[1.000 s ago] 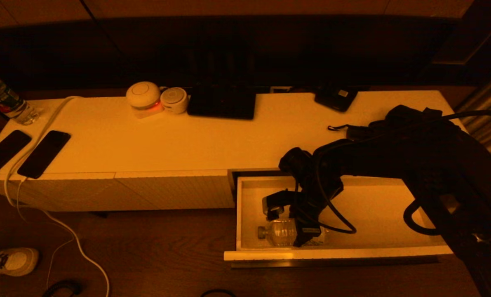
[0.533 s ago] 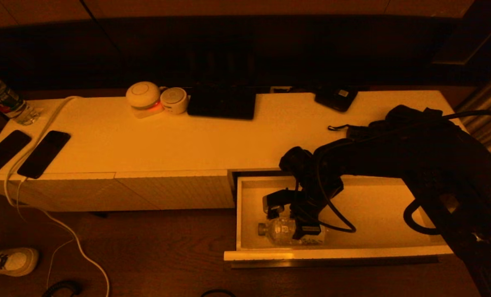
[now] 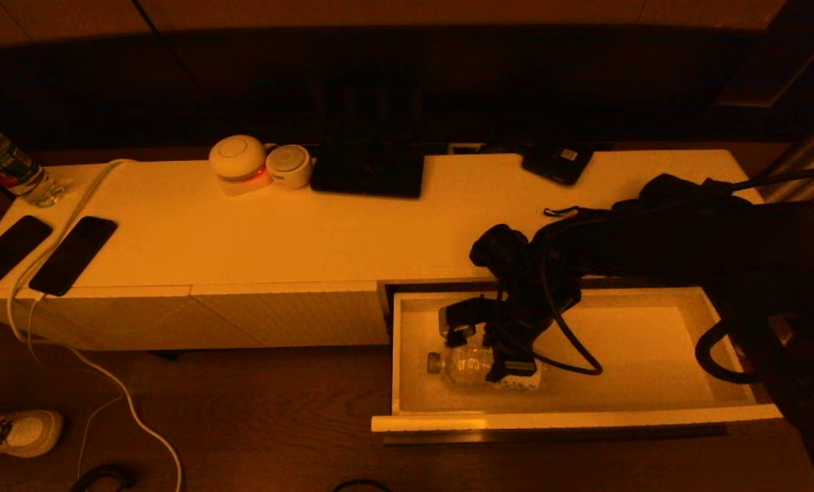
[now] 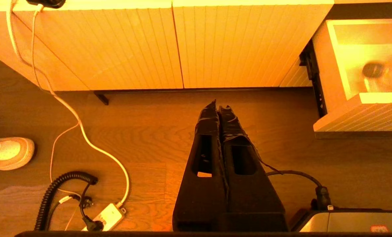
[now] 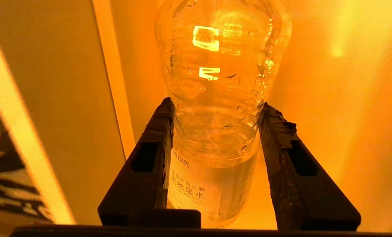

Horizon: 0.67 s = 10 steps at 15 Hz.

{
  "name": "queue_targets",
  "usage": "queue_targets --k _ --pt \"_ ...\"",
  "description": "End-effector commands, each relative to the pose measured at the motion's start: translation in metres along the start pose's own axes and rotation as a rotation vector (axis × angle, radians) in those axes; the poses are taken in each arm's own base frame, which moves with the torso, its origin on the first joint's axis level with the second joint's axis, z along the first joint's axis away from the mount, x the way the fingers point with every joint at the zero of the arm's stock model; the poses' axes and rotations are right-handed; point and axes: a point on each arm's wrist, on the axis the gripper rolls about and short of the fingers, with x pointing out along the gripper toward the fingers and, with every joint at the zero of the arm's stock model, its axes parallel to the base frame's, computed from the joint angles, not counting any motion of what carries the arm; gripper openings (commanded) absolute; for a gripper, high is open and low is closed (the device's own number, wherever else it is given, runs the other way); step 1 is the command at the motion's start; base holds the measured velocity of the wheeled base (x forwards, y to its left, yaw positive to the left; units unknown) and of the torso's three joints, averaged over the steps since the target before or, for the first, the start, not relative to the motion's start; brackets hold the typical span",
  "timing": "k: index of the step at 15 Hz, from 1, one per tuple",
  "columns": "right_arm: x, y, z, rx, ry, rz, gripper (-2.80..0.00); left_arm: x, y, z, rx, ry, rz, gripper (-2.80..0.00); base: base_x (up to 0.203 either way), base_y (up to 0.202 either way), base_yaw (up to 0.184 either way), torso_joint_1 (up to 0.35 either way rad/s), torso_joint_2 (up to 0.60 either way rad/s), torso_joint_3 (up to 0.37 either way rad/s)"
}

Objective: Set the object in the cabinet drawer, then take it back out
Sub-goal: Take the mineral water out of the drawer and put it on the table

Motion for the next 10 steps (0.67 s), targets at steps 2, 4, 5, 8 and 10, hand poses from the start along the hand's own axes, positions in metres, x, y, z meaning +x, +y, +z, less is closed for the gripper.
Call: queue_targets --k 2,4,5,8,10 --pt "-0.038 -0.001 0.0 0.018 -0.04 -0.064 -2.8 0.0 0.0 0.0 0.0 0.0 0.0 -2.8 0.0 0.0 0.0 0.0 0.0 0.0" --pt "-0.064 0.0 -0.005 0.032 -0.062 -0.107 -2.8 0.0 0.0 0.0 0.0 0.0 0.0 -2.8 0.0 0.0 0.0 0.0 0.0 0.0" --pt "-0.076 0.001 -0.008 0.043 -0.071 -0.124 -2.8 0.0 0.0 0.0 0.0 0.0 0.0 -2.8 0.0 0.0 0.0 0.0 0.0 0.0" --pt "-0.126 0.012 -0.022 0.075 -0.11 -0.199 -2.8 0.0 0.0 0.0 0.0 0.0 0.0 -2.8 0.0 0.0 0.0 0.0 0.0 0.0" --pt "-0.167 0.021 -0.033 0.095 -0.158 -0.286 -2.8 0.0 0.0 0.0 0.0 0.0 0.0 -2.8 0.0 0.0 0.0 0.0 0.0 0.0"
